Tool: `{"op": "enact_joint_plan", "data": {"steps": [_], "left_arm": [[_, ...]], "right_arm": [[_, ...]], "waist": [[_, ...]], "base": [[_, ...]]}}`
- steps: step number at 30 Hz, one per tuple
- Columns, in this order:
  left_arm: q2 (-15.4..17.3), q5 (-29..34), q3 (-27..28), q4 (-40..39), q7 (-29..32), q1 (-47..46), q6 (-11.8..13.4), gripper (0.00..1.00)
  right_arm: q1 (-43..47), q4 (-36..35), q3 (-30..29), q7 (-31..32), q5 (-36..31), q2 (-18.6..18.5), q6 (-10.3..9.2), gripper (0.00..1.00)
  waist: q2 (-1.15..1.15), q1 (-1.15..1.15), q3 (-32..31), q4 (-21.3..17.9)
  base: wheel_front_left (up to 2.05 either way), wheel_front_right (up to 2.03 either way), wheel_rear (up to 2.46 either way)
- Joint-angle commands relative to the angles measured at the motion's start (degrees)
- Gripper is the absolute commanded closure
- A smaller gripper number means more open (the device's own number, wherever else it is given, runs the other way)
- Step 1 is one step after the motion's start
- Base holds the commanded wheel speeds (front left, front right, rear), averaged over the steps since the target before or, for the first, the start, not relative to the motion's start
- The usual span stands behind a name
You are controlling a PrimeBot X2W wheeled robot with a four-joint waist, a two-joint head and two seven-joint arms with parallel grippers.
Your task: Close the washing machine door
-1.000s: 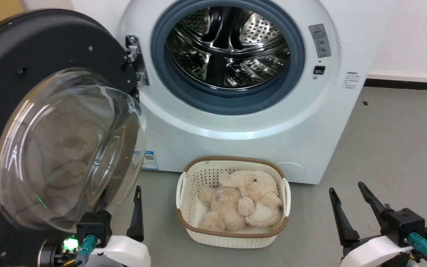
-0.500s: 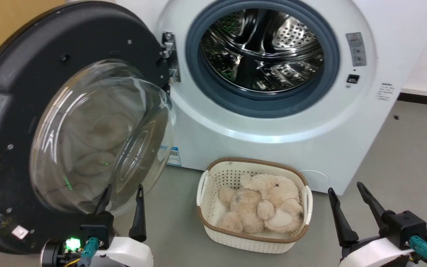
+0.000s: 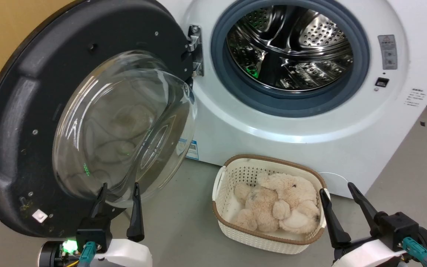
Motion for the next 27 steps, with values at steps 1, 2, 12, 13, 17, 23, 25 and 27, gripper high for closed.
{"op": "enact_joint_plan", "data": {"steps": [1,2,12,13,17,23,25,27], "left_arm": [[0.2,-0.5,-0.3,-0.4,-0.7,0.8,0.6,0.0],[0.1,-0.5,-0.3,-0.5,-0.8,0.9,0.8,0.0],[0.1,-1.1,-0.6,-1.8,-2.0,1.7,2.8,0.0],[0.1,-1.1,-0.7,-1.8,-2.1,1.8,2.9,0.0],[0.0,-1.3,-0.8,-2.1,-2.6,2.1,3.5,0.0],[0.0,-1.4,-1.0,-2.6,-3.3,2.6,4.3,0.0],[0.0,-1.4,-1.0,-2.6,-3.5,2.8,4.5,0.0],[0.0,-1.4,-0.9,-2.7,-3.8,2.9,4.6,0.0]], "right_arm": [[-0.7,0.4,0.4,-0.7,0.4,-0.4,0.02,0.0],[-0.9,0.5,0.6,-0.8,0.6,-0.5,0.02,0.0],[-2.2,1.5,2.8,-2.0,1.9,-2.0,0.03,0.0],[-2.3,1.6,3.0,-2.1,2.1,-2.0,0.03,0.0],[-2.9,2.3,3.8,-2.6,2.7,-2.5,0.03,0.0],[-3.6,2.9,4.7,-3.3,3.5,-2.8,0.03,0.0],[-3.7,3.1,4.9,-3.6,3.7,-2.7,0.03,0.0],[-3.7,3.2,5.1,-3.8,3.9,-2.7,0.03,0.0]], "waist": [[0.0,0.0,0.2,0.7],[0.0,0.0,0.3,1.0],[0.0,0.0,1.1,3.7],[0.0,0.0,1.2,4.0],[0.0,0.0,1.6,5.1],[0.0,0.0,1.9,6.6],[0.0,0.0,1.9,7.1],[0.0,0.0,2.0,7.6]], "base": [[0.0,0.0,0.0],[0.0,0.0,0.0],[0.0,0.0,0.0],[0.0,0.0,0.0],[0.0,0.0,0.0],[0.0,0.0,0.0],[0.0,0.0,0.0],[0.0,0.0,0.0]]}}
